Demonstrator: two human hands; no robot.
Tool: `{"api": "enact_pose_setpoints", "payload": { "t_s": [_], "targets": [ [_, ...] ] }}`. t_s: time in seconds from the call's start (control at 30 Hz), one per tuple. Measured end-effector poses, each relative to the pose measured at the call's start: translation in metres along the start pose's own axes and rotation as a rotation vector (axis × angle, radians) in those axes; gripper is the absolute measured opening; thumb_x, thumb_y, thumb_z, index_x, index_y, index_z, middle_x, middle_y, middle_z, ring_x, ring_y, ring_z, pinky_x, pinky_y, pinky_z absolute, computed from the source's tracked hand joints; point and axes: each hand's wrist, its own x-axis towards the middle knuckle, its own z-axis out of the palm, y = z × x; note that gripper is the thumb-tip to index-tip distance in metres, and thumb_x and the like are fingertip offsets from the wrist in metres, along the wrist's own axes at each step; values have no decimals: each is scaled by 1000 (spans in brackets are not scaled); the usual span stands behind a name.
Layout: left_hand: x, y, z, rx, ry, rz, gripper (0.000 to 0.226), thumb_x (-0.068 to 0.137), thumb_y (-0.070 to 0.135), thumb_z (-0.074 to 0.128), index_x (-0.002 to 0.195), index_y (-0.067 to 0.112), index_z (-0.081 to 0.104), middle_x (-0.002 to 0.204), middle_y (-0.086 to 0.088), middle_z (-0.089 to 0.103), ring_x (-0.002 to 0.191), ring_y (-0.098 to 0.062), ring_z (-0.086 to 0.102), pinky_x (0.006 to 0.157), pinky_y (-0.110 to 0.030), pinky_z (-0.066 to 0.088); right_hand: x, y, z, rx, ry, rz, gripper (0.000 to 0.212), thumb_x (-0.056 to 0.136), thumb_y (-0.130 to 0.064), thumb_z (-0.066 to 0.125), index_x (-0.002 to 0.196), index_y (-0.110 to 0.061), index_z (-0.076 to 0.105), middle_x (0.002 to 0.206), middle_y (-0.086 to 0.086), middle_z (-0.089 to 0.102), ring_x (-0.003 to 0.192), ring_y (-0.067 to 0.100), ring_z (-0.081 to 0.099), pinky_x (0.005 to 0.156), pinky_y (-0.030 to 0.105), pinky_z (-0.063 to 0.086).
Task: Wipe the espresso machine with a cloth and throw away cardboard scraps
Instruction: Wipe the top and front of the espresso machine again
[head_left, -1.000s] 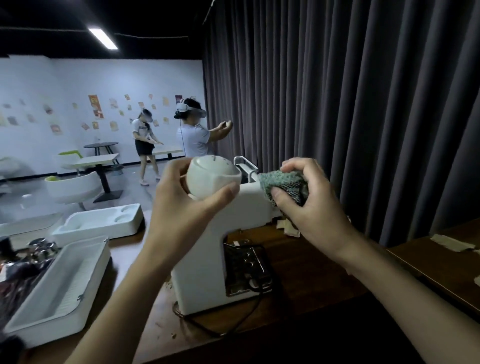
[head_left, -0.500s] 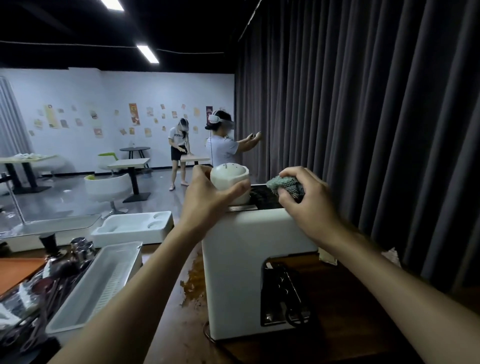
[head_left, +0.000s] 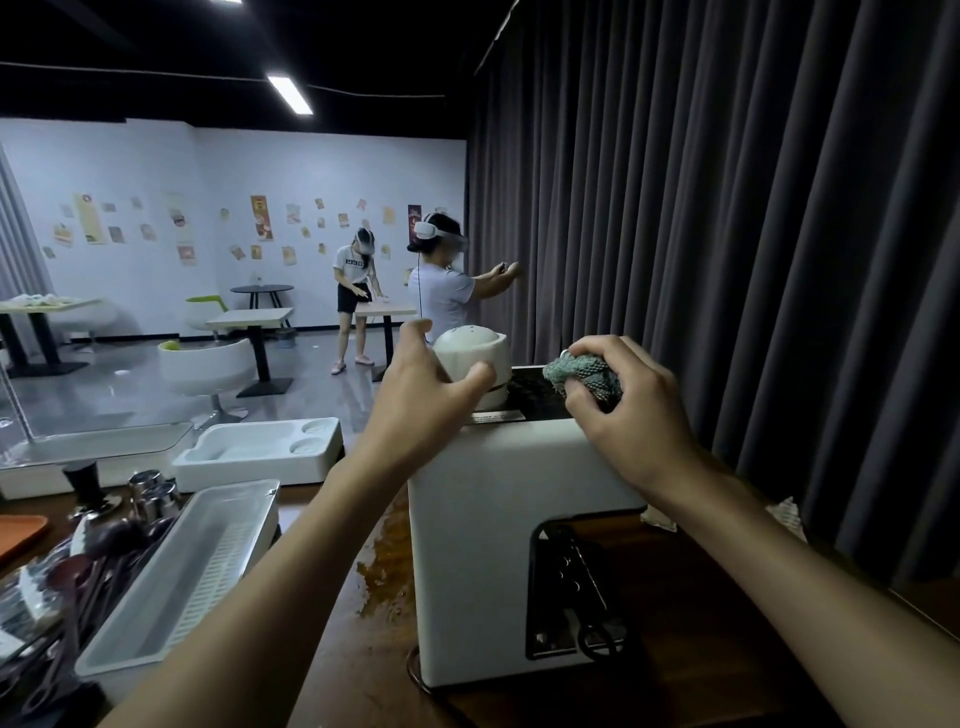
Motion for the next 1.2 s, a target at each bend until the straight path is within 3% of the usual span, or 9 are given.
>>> {"api": "enact_pose_setpoints", "payload": {
  "t_s": [0.13, 0.33, 0.47, 0.6, 0.73, 0.83, 1.0, 1.13, 1.2],
  "targets": [
    [-2, 1, 0, 23, 2, 46, 76, 79, 53, 74, 140, 30, 35, 125, -2, 48, 105, -22, 60, 91, -37, 51, 0, 0, 1, 1, 18, -4, 26, 83, -20, 62, 108, -14, 65, 101, 0, 63, 91, 18, 60, 79, 39, 52],
    [-5, 5, -2, 19, -19, 100, 66, 80, 39, 67, 139, 36, 37, 135, 1, 43, 114, -19, 51, 95, -34, 43, 0, 0, 3, -11, 29, -10, 27, 82, -21, 61, 107, -13, 65, 99, 1, 63, 90, 19, 61, 79, 40, 51],
    [-4, 3, -1, 79, 36, 96, 62, 80, 46, 75, 129, 29, 42, 125, 1, 42, 116, -20, 47, 94, -31, 39, 0, 0, 3, -19, 24, -9, 27, 82, -22, 60, 107, -13, 65, 99, 0, 62, 90, 18, 60, 78, 39, 51],
    [-7, 5, -1, 89, 9, 125, 68, 75, 48, 59, 137, 34, 35, 138, 1, 43, 118, -25, 51, 101, -46, 44, 0, 0, 3, -15, 23, -5, 27, 82, -22, 60, 107, -13, 65, 100, 0, 63, 92, 18, 60, 80, 40, 51],
    [-7, 5, 0, 99, 34, 91, 67, 78, 53, 73, 131, 29, 41, 124, 1, 39, 122, -24, 46, 106, -49, 41, 0, 1, 3, -18, 20, -5, 27, 83, -22, 60, 108, -14, 65, 101, -1, 62, 93, 17, 60, 80, 39, 52],
    [-8, 6, -1, 120, 22, 106, 67, 76, 48, 58, 136, 27, 38, 130, -2, 48, 118, -25, 49, 105, -53, 40, -1, 2, 3, -15, 22, -12, 25, 84, -19, 63, 108, -14, 64, 100, 0, 62, 90, 16, 59, 78, 38, 52],
    [-7, 7, 0, 124, 58, 91, 65, 81, 52, 70, 132, 22, 44, 128, -2, 41, 127, -25, 42, 109, -46, 37, 0, 1, 3, -10, 27, -18, 24, 84, -17, 64, 107, -14, 64, 100, 0, 62, 91, 16, 60, 78, 37, 52],
    [-8, 9, -1, 132, 30, 106, 67, 78, 47, 53, 140, 24, 39, 139, -5, 46, 129, -25, 44, 111, -51, 34, -1, 2, 3, -13, 32, -23, 24, 84, -13, 66, 107, -13, 65, 99, 1, 62, 88, 17, 59, 76, 36, 52],
    [-9, 9, 0, 142, 44, 86, 65, 80, 55, 62, 134, 25, 43, 131, -3, 41, 127, -26, 43, 111, -49, 35, -1, 2, 3, -10, 37, -27, 24, 83, -14, 66, 107, -13, 65, 100, 1, 62, 90, 17, 60, 77, 37, 52]
  ]
}}
